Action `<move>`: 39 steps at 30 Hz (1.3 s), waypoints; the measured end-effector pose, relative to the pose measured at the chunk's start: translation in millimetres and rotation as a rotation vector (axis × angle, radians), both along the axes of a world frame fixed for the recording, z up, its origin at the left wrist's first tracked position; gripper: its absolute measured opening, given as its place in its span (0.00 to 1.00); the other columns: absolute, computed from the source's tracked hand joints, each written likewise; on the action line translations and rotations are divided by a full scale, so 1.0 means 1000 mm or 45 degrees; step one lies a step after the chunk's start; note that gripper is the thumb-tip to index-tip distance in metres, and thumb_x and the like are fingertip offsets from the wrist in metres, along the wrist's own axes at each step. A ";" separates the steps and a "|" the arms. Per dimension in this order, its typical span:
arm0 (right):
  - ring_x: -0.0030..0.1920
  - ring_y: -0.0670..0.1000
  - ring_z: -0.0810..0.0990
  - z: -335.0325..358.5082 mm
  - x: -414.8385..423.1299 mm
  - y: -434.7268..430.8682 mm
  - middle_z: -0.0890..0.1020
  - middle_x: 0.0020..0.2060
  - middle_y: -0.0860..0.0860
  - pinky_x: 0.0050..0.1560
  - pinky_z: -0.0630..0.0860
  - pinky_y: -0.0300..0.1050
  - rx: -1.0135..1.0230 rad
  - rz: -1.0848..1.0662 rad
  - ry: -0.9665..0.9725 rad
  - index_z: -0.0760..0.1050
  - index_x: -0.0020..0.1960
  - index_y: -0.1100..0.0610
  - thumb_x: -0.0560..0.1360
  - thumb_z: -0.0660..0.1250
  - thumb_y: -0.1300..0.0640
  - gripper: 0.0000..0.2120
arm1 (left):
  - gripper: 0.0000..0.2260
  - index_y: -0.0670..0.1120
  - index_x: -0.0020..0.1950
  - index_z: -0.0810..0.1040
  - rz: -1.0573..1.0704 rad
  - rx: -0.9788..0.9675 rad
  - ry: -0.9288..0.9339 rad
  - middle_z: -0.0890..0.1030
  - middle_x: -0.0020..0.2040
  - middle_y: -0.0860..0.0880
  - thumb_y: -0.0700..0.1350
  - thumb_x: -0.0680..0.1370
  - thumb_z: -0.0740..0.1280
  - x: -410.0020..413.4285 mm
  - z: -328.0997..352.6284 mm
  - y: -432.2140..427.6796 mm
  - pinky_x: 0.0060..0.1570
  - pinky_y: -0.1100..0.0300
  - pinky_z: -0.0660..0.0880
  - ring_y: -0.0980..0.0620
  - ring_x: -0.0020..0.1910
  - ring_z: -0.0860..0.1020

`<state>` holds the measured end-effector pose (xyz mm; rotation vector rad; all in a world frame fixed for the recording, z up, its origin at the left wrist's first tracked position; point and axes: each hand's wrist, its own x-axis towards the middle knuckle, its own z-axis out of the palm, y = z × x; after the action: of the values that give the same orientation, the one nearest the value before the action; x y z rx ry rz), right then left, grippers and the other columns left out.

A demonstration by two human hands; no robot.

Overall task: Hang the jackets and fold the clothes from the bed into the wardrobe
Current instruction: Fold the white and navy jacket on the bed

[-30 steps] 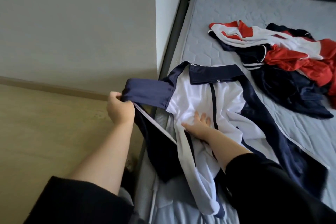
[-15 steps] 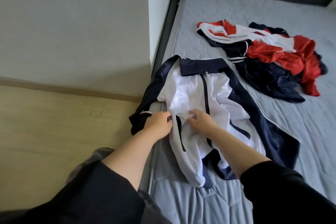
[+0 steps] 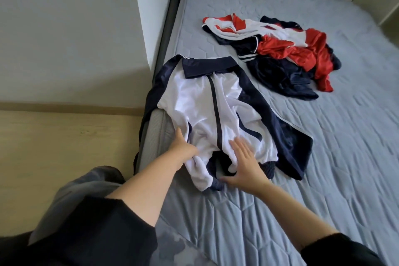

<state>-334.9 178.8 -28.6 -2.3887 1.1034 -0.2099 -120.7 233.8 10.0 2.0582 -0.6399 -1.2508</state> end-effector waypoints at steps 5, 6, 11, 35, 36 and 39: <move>0.77 0.53 0.49 -0.018 -0.011 -0.001 0.55 0.77 0.53 0.76 0.48 0.47 -0.136 -0.077 0.056 0.54 0.77 0.56 0.65 0.75 0.43 0.49 | 0.33 0.49 0.75 0.61 0.235 -0.164 0.252 0.70 0.68 0.45 0.35 0.73 0.70 0.026 0.000 0.008 0.45 0.58 0.72 0.46 0.55 0.72; 0.77 0.53 0.49 -0.018 -0.010 -0.001 0.56 0.76 0.52 0.76 0.48 0.47 -0.103 -0.090 0.052 0.55 0.77 0.55 0.66 0.74 0.43 0.47 | 0.34 0.49 0.75 0.59 0.214 -0.166 0.169 0.68 0.70 0.46 0.35 0.73 0.70 0.028 -0.002 0.010 0.48 0.58 0.71 0.46 0.58 0.72; 0.64 0.49 0.73 0.002 -0.007 -0.008 0.77 0.61 0.46 0.63 0.70 0.44 0.304 -0.335 -0.182 0.71 0.67 0.50 0.75 0.66 0.46 0.22 | 0.37 0.51 0.77 0.50 -0.402 -0.232 -1.071 0.61 0.73 0.45 0.42 0.74 0.67 0.011 -0.004 0.014 0.56 0.54 0.70 0.44 0.66 0.67; 0.63 0.64 0.69 0.110 -0.102 -0.165 0.76 0.58 0.66 0.64 0.60 0.57 -0.604 -1.342 -0.165 0.66 0.66 0.59 0.74 0.57 0.65 0.21 | 0.36 0.54 0.78 0.41 -1.029 -0.273 -1.190 0.45 0.79 0.46 0.51 0.78 0.61 -0.039 -0.018 -0.006 0.75 0.49 0.48 0.48 0.77 0.45; 0.68 0.63 0.65 0.109 -0.103 -0.168 0.72 0.64 0.65 0.68 0.56 0.59 -0.550 -1.353 -0.052 0.61 0.71 0.57 0.74 0.57 0.64 0.25 | 0.36 0.53 0.78 0.41 -1.033 -0.271 -1.199 0.45 0.79 0.46 0.51 0.78 0.61 -0.038 -0.019 -0.006 0.75 0.49 0.48 0.48 0.77 0.45; 0.75 0.58 0.52 0.091 -0.107 -0.160 0.58 0.75 0.59 0.72 0.49 0.62 -0.241 -1.474 0.193 0.45 0.78 0.53 0.75 0.58 0.62 0.36 | 0.36 0.53 0.78 0.41 -1.030 -0.283 -1.208 0.46 0.79 0.46 0.50 0.78 0.61 -0.037 -0.023 -0.006 0.75 0.50 0.48 0.48 0.77 0.46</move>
<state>-441.7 19.1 62.7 -1.6203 2.5032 -0.5240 -157.4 228.2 -12.8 2.1814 -2.0791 -0.4011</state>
